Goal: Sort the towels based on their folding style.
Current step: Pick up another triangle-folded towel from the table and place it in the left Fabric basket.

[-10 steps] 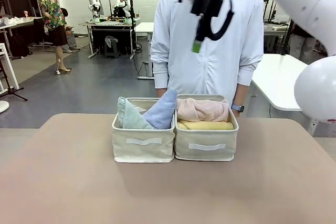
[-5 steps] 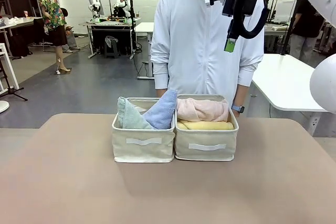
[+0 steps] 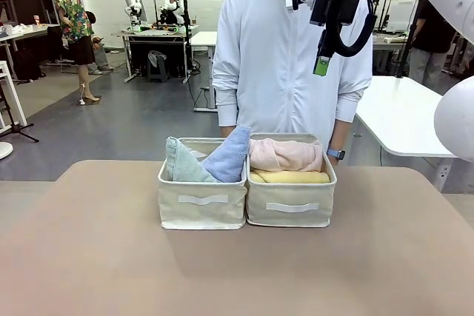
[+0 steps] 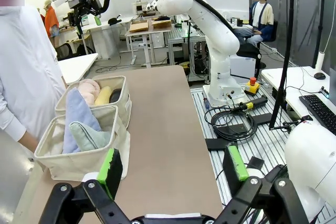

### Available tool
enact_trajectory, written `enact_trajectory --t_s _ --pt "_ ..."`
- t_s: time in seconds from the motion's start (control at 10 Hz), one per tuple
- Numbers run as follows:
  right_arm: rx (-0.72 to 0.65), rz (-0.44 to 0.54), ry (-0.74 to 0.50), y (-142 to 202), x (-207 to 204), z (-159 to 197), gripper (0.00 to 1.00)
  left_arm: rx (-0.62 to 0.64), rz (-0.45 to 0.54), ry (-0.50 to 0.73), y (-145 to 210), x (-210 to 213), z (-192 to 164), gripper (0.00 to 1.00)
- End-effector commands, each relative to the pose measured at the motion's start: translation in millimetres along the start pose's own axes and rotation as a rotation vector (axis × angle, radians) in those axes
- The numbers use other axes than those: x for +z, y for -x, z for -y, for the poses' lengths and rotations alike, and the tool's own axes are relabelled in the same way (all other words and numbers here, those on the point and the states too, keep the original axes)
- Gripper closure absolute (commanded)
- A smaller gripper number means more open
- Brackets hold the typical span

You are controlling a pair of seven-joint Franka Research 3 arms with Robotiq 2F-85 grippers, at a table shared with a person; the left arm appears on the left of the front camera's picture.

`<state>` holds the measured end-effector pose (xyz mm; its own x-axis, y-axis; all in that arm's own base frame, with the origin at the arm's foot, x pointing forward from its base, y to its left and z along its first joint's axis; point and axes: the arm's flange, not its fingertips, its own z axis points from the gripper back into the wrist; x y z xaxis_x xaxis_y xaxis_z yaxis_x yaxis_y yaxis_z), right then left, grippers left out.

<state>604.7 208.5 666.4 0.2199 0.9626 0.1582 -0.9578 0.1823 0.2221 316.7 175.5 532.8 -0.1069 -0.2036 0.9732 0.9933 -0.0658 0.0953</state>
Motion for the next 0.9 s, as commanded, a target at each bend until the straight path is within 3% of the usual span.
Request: enact_trajectory --t_s 0.0,0.1,0.2,0.5,0.8 --pt "0.0 0.0 0.0 0.0 0.2 -0.2 0.0 -0.028 0.019 -0.01 -0.8 -0.3 1.5 0.0" --pt "0.087 -0.084 -0.116 30.2 -6.4 -9.4 0.0 -0.028 0.019 -0.01 -0.8 -0.3 1.5 0.0" --pt "0.11 -0.096 -0.133 78.0 -12.5 -28.6 0.0 -0.028 0.019 -0.01 -0.8 -0.3 1.5 0.0" --pt "0.063 0.014 -0.047 205.3 -17.3 -99.3 0.0 -0.028 0.019 -0.01 -0.8 -0.3 1.5 0.0" --pt "0.256 0.174 0.041 295.1 1.2 -132.5 0.0 -0.028 0.019 -0.01 -0.8 -0.3 1.5 0.0"
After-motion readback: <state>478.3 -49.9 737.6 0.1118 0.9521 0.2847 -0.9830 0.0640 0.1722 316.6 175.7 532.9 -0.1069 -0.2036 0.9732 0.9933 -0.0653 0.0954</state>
